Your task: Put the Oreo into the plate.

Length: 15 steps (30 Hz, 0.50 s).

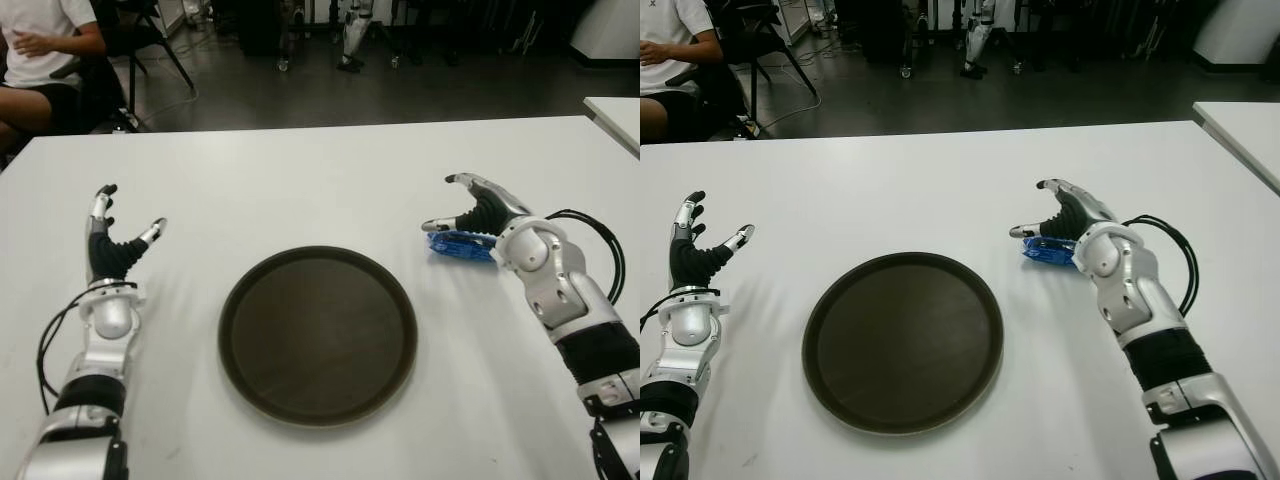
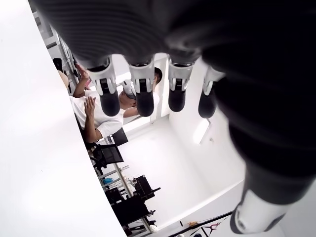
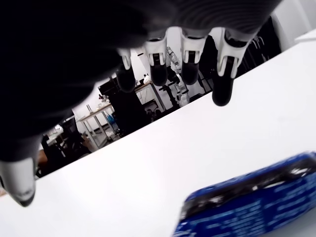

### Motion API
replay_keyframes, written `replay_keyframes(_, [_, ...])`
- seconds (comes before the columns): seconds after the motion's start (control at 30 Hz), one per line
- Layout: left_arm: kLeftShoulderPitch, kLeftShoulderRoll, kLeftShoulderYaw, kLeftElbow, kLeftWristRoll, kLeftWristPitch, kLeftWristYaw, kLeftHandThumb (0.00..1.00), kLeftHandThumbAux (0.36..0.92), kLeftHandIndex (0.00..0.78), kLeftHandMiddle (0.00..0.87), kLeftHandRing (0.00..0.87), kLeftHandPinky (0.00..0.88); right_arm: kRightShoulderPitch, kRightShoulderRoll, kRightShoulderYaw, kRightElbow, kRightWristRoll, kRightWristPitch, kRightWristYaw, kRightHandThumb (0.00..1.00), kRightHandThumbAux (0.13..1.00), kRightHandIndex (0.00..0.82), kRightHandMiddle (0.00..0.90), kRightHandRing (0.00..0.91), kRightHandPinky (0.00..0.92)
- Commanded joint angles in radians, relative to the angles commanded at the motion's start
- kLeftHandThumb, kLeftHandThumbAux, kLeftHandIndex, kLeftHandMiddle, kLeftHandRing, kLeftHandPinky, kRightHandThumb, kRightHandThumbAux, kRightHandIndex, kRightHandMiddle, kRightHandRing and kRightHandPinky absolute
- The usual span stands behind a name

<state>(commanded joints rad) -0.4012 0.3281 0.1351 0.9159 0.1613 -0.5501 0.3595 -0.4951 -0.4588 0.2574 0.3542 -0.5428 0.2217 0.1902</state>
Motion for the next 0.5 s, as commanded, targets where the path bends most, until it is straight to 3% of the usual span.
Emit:
replay_keyframes(0.33, [-0.002,0.002,-0.003,0.001,0.003,-0.006,-0.009,0.000,0.732,0.059,0.059,0.057,0.051,-0.003,-0.006,-0.001,0.013,-0.007,-0.013,-0.005,0.000,0.570,0.000,0.000,0.000,0.002])
replay_keyframes(0.5, [-0.010,0.010,-0.007,0.010,0.010,-0.002,-0.011,0.000,0.729,0.064,0.063,0.054,0.033,0.009,0.028,-0.025,0.011,0.019,-0.044,-0.064,0.008,0.597,0.000,0.000,0.000,0.001])
